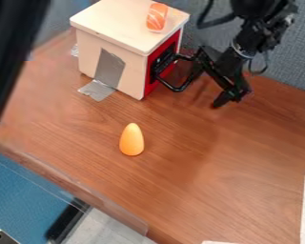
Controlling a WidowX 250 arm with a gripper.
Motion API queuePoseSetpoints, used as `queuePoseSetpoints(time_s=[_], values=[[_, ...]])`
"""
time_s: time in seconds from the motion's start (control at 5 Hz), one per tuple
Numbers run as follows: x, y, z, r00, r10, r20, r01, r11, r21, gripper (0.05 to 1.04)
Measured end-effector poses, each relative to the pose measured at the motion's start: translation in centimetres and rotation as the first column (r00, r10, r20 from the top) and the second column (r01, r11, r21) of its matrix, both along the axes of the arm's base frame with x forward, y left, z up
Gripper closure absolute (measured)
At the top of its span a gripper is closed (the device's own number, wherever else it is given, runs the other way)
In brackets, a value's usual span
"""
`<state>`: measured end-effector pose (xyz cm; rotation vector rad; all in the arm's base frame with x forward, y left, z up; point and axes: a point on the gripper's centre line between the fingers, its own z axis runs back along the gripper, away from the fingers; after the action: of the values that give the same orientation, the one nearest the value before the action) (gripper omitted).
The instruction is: Open the drawer
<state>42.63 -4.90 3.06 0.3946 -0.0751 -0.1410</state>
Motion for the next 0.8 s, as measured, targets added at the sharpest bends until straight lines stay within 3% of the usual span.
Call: queuePoseSetpoints(time_s=[0.4,0.8], values=[[1.2,0.6,-1.3,0.999,0.042,-0.019,-0.041,0.997,0.071,0.083],[1.6,1.3,-0.7,0.998,0.059,0.004,-0.059,0.993,0.101,0.083]])
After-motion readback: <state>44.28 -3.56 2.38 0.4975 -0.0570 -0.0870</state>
